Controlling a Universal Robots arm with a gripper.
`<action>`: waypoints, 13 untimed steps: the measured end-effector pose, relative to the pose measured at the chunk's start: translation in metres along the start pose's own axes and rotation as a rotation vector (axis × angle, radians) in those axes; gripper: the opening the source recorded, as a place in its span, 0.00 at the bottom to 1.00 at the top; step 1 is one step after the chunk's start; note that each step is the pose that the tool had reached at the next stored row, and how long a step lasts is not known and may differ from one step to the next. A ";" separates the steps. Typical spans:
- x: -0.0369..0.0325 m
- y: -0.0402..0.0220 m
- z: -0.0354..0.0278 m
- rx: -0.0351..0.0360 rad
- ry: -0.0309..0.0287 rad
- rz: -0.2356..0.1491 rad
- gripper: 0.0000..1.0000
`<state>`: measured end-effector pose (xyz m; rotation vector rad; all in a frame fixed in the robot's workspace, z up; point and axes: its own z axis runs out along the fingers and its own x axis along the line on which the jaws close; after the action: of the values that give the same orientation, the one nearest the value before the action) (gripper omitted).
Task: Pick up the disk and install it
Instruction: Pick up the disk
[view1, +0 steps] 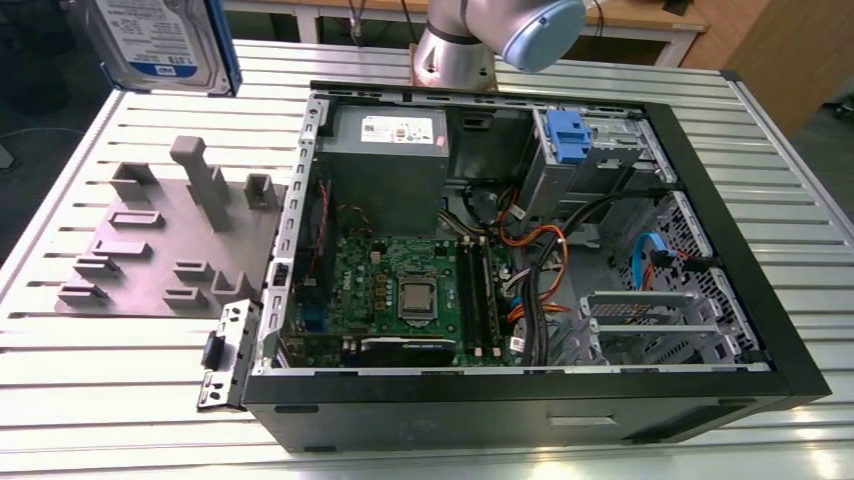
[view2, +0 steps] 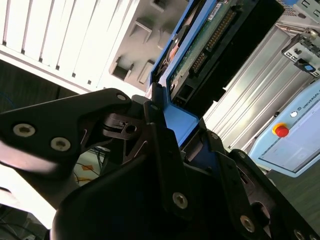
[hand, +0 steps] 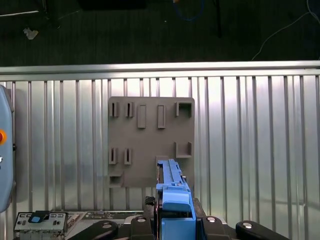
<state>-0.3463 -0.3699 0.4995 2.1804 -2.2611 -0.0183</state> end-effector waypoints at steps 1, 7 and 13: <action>-0.0001 -0.0021 0.0000 0.0000 0.0000 0.000 0.36; -0.0004 -0.0124 0.0002 0.0001 -0.0001 0.000 0.36; -0.0005 -0.0160 0.0003 0.0000 -0.0001 0.000 0.36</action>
<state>-0.3303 -0.3700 0.4990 2.1804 -2.2613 -0.0184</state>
